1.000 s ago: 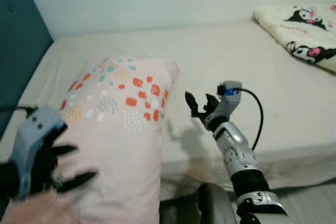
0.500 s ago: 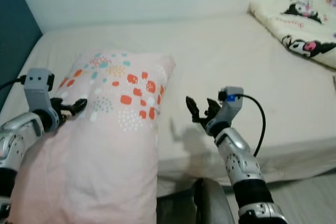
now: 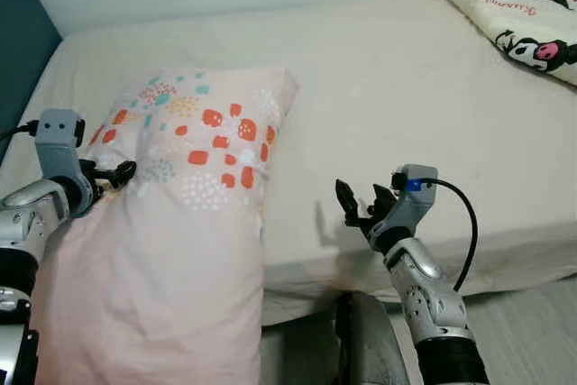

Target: Clean up the room

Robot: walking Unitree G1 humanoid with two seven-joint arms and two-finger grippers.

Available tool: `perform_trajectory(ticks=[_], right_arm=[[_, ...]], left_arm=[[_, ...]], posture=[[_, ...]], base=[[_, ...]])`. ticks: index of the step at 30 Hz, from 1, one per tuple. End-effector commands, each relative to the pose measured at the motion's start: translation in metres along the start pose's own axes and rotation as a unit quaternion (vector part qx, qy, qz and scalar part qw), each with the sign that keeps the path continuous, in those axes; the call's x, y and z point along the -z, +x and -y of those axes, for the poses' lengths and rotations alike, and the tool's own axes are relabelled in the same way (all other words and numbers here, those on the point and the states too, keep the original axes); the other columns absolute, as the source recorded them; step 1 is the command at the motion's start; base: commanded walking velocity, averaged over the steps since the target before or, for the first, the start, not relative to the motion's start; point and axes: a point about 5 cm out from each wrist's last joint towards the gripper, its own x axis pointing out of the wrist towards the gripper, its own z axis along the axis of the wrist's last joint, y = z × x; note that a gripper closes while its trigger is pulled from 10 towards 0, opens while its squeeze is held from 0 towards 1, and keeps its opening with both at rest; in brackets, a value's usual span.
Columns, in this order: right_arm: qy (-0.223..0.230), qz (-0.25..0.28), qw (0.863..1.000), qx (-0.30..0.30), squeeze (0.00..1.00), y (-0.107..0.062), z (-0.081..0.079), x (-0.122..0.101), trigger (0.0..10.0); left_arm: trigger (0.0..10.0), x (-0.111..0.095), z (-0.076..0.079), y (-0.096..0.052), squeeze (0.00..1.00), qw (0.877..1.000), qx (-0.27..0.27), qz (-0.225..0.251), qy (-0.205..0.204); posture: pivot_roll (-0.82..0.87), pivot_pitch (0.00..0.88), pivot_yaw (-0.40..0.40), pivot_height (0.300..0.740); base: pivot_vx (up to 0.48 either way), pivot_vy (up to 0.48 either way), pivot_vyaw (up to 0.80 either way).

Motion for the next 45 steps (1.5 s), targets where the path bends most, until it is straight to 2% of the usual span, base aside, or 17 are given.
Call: perform_trajectory(ticks=[1, 12, 16, 18, 20, 21, 22, 25, 27, 30, 32, 33, 34, 36, 41, 44, 45], right_arm=[[0.001, -0.012, 1.0, 0.0, 0.0, -0.003, -0.002, 0.005, 10.0], [0.003, -0.019, 1.0, 0.004, 0.0, -0.007, -0.002, 0.002, 10.0], [0.004, -0.019, 1.0, 0.004, 0.0, -0.006, -0.003, 0.001, 10.0], [0.003, -0.02, 1.0, 0.001, 0.0, -0.005, -0.005, 0.002, 10.0], [0.003, -0.02, 1.0, 0.001, 0.0, -0.005, -0.005, 0.002, 10.0], [0.002, -0.021, 1.0, -0.001, 0.0, -0.005, -0.006, 0.001, 10.0], [0.002, -0.021, 1.0, -0.001, 0.0, -0.005, -0.006, 0.001, 10.0], [0.001, -0.021, 1.0, 0.0, 0.0, -0.005, -0.005, -0.001, 10.0], [0.001, -0.021, 1.0, 0.0, 0.0, -0.005, -0.005, -0.001, 10.0], [-0.001, -0.022, 1.0, 0.003, 0.0, -0.006, -0.003, -0.002, 10.0], [-0.001, -0.022, 1.0, 0.003, 0.0, -0.006, -0.003, -0.002, 10.0], [-0.001, -0.023, 1.0, 0.005, 0.0, -0.007, -0.002, -0.002, 10.0], [-0.001, -0.023, 1.0, 0.005, 0.0, -0.007, -0.002, -0.002, 10.0], [-0.001, -0.025, 1.0, 0.005, 0.0, -0.008, -0.003, -0.001, 10.0], [-0.001, -0.025, 1.0, 0.004, 0.0, -0.007, -0.004, -0.001, 10.0], [-0.002, -0.026, 1.0, 0.003, 0.0, -0.006, -0.004, -0.002, 10.0], [-0.002, -0.026, 1.0, 0.003, 0.0, -0.006, -0.004, -0.002, 10.0]], left_arm=[[10.0, 0.009, -0.02, -0.007, 0.0, 0.999, -0.036, -0.03, 0.019], [10.0, 0.023, -0.06, -0.025, 0.0, 0.986, -0.162, -0.046, 0.015], [10.0, 0.036, -0.059, -0.027, 0.0, 0.986, -0.152, -0.071, -0.003], [10.0, 0.058, -0.041, -0.025, 0.0, 0.989, -0.052, -0.105, -0.089], [10.0, 0.058, -0.041, -0.025, 0.0, 0.989, -0.052, -0.105, -0.089], [10.0, 0.066, -0.015, -0.025, 0.0, 0.966, 0.103, -0.091, -0.218], [10.0, 0.066, -0.015, -0.025, 0.0, 0.966, 0.103, -0.091, -0.218], [10.0, 0.063, -0.003, -0.027, 0.0, 0.942, 0.184, -0.066, -0.274], [10.0, 0.063, -0.003, -0.027, 0.0, 0.942, 0.184, -0.066, -0.274], [10.0, 0.058, 0.001, -0.03, 0.0, 0.917, 0.232, -0.036, -0.324], [10.0, 0.058, 0.001, -0.03, 0.0, 0.917, 0.232, -0.036, -0.324], [10.0, 0.052, 0.001, -0.031, 0.0, 0.901, 0.25, -0.013, -0.353], [10.0, 0.052, 0.001, -0.031, 0.0, 0.901, 0.25, -0.013, -0.353], [10.0, 0.044, -0.001, -0.032, 0.0, 0.88, 0.263, 0.019, -0.395], [10.0, 0.039, -0.001, -0.032, 0.0, 0.866, 0.272, 0.032, -0.418], [10.0, 0.035, 0.009, -0.037, 0.0, 0.836, 0.334, 0.027, -0.434], [10.0, 0.035, 0.009, -0.037, 0.0, 0.836, 0.334, 0.027, -0.434]], posture=[[-0.06, 0.255, 0.034, 0.471], [-0.06, 0.248, 0.026, 0.471], [-0.06, 0.248, 0.024, 0.471], [-0.06, 0.243, 0.016, 0.471], [-0.06, 0.243, 0.016, 0.471], [-0.06, 0.24, 0.015, 0.471], [-0.06, 0.24, 0.015, 0.471], [-0.07, 0.239, 0.014, 0.471], [-0.07, 0.239, 0.014, 0.471], [-0.08, 0.239, 0.015, 0.471], [-0.08, 0.239, 0.015, 0.471], [-0.08, 0.24, 0.014, 0.471], [-0.08, 0.24, 0.014, 0.471], [-0.08, 0.24, 0.013, 0.471], [-0.08, 0.239, 0.012, 0.471], [-0.08, 0.237, 0.008, 0.471], [-0.08, 0.237, 0.008, 0.471]], base=[[0.0, 0.0, 0.0], [0.0, 0.0, 0.0], [0.0, 0.0, 0.0], [0.0, 0.0, 0.0], [0.0, 0.0, 0.0], [0.0, 0.0, 0.0], [0.0, 0.0, 0.0], [0.0, 0.0, 0.0], [0.0, 0.0, 0.0], [0.0, 0.0, 0.0], [0.0, 0.0, 0.0], [0.0, 0.0, 0.0], [0.0, 0.0, 0.0], [0.0, 0.0, 0.0], [0.0, 0.0, 0.0], [0.0, 0.0, 0.0], [0.0, 0.0, 0.0]])
